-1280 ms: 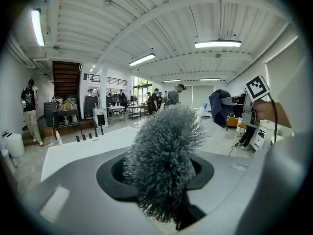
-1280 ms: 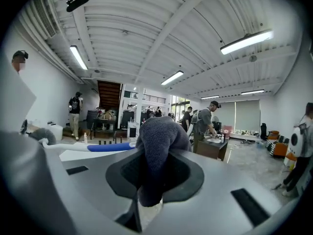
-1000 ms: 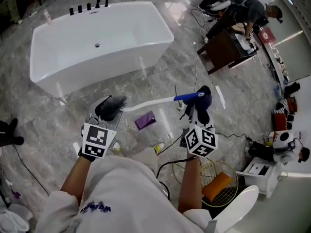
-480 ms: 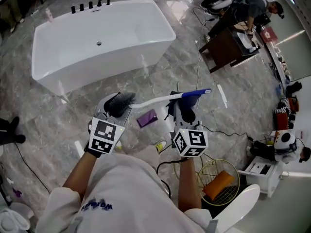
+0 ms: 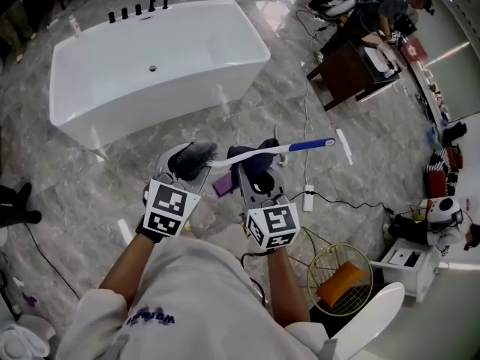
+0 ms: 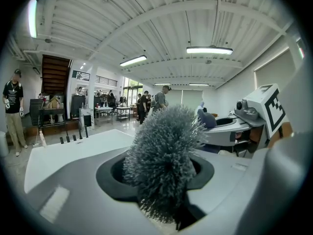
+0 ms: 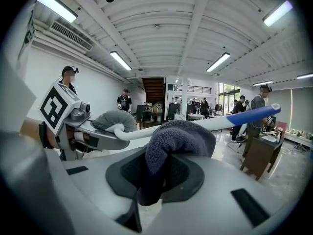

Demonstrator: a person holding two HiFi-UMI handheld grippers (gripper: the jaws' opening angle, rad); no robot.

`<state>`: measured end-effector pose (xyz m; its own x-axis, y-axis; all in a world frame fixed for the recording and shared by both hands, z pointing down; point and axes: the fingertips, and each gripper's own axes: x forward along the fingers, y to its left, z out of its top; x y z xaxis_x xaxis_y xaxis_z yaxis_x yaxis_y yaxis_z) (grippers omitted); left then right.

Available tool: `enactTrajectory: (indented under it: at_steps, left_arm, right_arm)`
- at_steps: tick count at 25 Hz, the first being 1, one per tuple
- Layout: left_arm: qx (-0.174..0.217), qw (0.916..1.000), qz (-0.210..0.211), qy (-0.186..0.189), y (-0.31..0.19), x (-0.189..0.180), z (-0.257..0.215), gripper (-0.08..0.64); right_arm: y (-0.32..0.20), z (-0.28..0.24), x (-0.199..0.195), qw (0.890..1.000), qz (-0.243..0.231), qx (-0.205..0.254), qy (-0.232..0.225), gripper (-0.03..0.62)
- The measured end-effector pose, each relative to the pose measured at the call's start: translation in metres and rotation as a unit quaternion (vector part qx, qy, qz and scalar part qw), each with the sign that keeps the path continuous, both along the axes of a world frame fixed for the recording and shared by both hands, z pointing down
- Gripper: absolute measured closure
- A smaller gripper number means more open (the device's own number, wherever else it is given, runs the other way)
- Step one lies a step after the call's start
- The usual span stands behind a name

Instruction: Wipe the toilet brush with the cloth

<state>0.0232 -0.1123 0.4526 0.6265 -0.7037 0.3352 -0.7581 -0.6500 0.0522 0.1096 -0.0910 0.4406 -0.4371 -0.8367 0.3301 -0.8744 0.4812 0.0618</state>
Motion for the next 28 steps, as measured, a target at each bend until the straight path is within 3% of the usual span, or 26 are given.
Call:
enactTrajectory:
  at_steps: [18,22,25,28]
  left_arm:
    - [-0.001,1.0,0.007,0.003,-0.004,0.01,0.001,0.365]
    - [-0.003,0.9998,0.015,-0.011,-0.003,0.01,0.006,0.367]
    - [-0.005,0.9997,0.017,-0.014,-0.003,0.009,0.009,0.366]
    - [-0.01,0.9997,0.013,-0.016,-0.005,0.004,0.014,0.365]
  right_arm:
    - [0.024,0.021,-0.057,0.996,-0.083,-0.025,0.034,0.528]
    - [0.035,0.028,-0.071,0.993,-0.107,-0.027,0.05,0.529]
    - [0.028,0.024,-0.052,0.995,-0.082,-0.013,0.055,0.529]
    - [0.015,0.017,-0.017,0.998,-0.027,0.0,0.049,0.529]
